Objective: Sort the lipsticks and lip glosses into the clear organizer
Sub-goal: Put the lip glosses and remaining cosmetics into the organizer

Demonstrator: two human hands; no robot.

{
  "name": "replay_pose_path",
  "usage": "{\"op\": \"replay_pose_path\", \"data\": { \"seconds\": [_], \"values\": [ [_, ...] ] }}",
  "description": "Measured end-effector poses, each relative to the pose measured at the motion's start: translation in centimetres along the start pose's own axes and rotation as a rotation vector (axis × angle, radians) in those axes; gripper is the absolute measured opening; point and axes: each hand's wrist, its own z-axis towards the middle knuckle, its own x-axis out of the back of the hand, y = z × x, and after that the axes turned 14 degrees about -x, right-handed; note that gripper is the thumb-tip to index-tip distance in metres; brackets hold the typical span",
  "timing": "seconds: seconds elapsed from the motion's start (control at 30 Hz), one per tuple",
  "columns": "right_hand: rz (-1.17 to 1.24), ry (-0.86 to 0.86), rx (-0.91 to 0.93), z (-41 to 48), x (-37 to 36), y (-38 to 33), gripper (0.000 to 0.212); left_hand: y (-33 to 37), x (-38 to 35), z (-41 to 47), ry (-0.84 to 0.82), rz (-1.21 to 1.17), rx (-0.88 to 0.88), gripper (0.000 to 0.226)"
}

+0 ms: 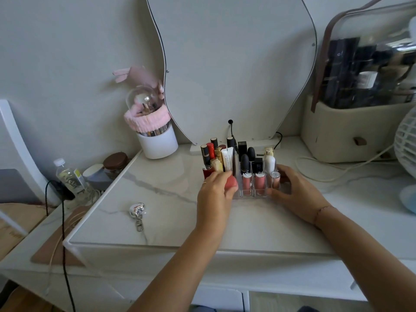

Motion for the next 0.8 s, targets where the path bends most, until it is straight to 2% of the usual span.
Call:
{"op": "replay_pose_path", "data": {
  "seconds": [0.1,0.17,0.47,0.57,0.63,0.7,0.8],
  "values": [
    [-0.016,0.006,-0.003,0.0,0.0,0.1,0.070,0.0,-0.1,0.0,-0.004,-0.056,0.009,0.017],
    [-0.019,0.002,-0.007,0.0,0.1,0.1,0.070,-0.1,-0.1,0.0,-0.001,-0.064,0.000,0.012],
    [-0.017,0.008,-0.001,-0.1,0.1,-0.1,0.069,0.2,1.3,-1.0,-0.063,-0.028,-0.036,0.025],
    [-0.039,0.024,0.011,-0.3,0.2,-0.2,0.069,-0.9,3.7,-2.3,-0.006,0.053,-0.064,0.020],
    [-0.050,0.023,0.013,-0.4,0.2,-0.3,0.069,-3.0,6.2,-3.3,0.080,0.153,-0.001,0.019],
    [-0.053,0.014,0.013,-0.5,0.2,-0.5,0.069,-5.8,9.0,-4.3,0.129,0.254,0.144,0.022],
    [-0.059,0.011,0.016,-0.6,0.3,-0.7,0.068,-9.5,12.1,-5.1,0.024,0.359,0.496,0.039]
  ]
}}
